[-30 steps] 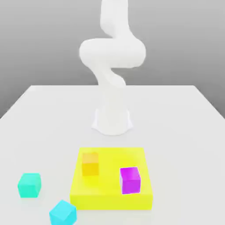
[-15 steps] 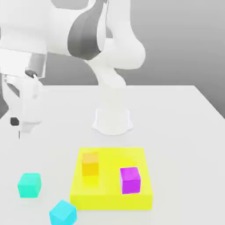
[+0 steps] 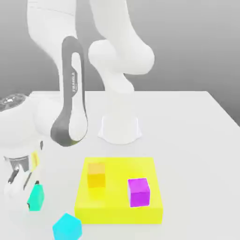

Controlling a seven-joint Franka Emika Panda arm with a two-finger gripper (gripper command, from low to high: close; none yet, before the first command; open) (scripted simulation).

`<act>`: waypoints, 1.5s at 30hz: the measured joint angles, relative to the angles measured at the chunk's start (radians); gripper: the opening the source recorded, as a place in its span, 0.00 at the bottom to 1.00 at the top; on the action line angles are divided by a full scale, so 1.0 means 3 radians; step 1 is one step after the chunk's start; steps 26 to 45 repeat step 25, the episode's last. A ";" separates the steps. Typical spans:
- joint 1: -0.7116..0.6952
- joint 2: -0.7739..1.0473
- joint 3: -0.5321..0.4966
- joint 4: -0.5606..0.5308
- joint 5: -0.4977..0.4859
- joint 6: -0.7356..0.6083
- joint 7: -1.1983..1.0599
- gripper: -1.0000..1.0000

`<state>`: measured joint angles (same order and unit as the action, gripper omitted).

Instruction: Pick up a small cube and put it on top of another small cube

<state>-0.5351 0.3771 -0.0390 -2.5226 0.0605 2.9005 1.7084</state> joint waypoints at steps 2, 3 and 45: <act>0.0000 0.0000 0.0000 0.0000 -0.0002 0.0005 0.0002 0.00; -0.0007 0.0052 0.0008 0.0009 0.0003 0.0045 -0.0002 0.00; 0.0713 -0.0183 0.0313 0.0439 -0.0340 -0.0620 0.0912 1.00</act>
